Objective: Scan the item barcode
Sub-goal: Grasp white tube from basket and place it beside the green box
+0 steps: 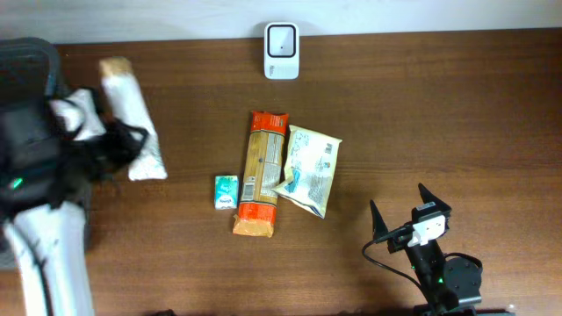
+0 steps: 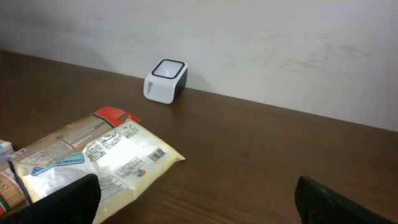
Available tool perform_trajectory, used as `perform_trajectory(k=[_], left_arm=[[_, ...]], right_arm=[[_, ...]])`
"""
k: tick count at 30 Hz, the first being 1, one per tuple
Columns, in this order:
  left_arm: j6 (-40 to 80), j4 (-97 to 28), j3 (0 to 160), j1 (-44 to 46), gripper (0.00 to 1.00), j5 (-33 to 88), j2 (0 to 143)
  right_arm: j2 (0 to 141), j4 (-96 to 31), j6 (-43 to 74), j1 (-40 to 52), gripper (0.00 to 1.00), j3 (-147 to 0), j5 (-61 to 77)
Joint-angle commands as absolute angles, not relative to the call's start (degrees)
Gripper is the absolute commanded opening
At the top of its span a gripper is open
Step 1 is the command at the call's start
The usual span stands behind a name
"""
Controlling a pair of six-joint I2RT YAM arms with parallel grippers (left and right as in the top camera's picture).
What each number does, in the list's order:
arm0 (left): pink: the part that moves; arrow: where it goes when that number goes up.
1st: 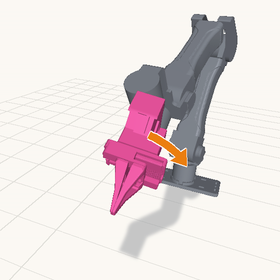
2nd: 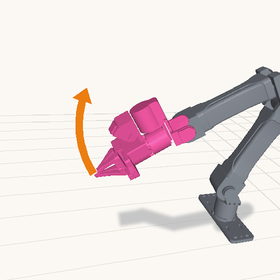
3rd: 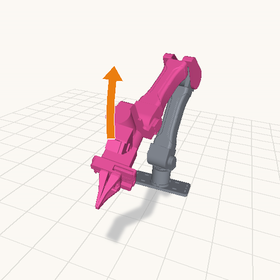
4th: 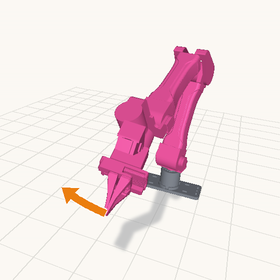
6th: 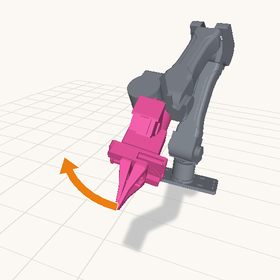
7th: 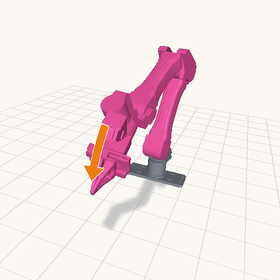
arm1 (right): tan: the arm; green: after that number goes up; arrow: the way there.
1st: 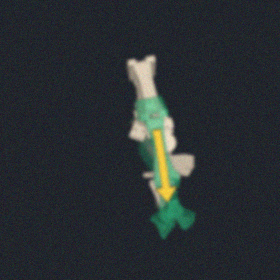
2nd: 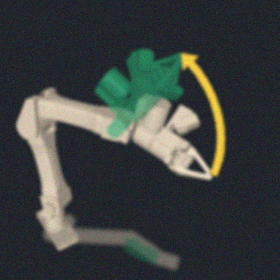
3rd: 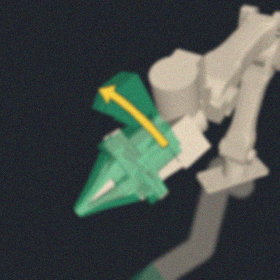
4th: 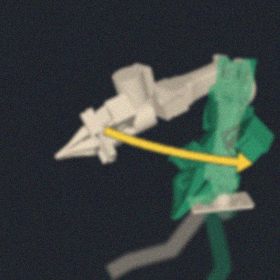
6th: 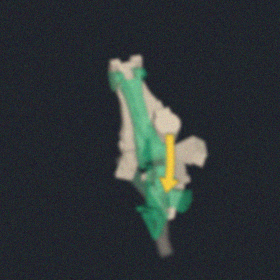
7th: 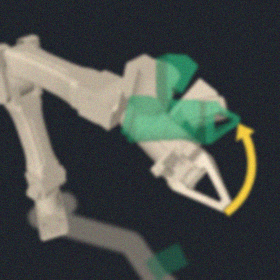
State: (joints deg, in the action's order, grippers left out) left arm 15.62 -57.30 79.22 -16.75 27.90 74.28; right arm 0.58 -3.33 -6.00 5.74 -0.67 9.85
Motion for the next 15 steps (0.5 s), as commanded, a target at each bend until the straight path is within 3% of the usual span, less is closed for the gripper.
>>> perform_trajectory(k=[1, 6, 10, 11, 12, 14, 15], left_arm=[[12.9, -60.6, 79.5, -7.6, 0.0, 11.7, 82.6], [13.0, -59.4, 79.5, 1.4, 0.0, 6.2, 103.4], [13.2, -56.5, 79.5, 8.5, 0.0, 6.6, 111.9], [13.2, -56.0, 79.5, 10.4, 0.21, 6.6, 112.7], [13.2, -55.6, 79.5, 12.4, 0.56, 6.6, 113.1], [13.2, -54.2, 79.5, 15.7, 0.92, 6.6, 113.1], [13.1, -54.0, 79.7, 16.1, 0.95, 6.6, 113.1]], right_arm=[[0.2, -3.4, -5.5, 6.0, 0.99, -0.3, 10.1], [0.2, -3.4, -5.5, 6.0, 0.99, -0.3, 10.1], [0.2, -3.4, -5.5, 6.0, 0.99, -0.3, 10.1], [0.2, -3.5, -5.5, 6.0, 0.99, -0.3, 10.1], [0.2, -3.4, -5.5, 6.0, 0.99, -0.3, 10.1], [0.2, -3.5, -5.5, 6.0, 0.99, -0.3, 10.1], [0.2, -3.4, -5.5, 6.0, 0.99, -0.3, 10.1]])
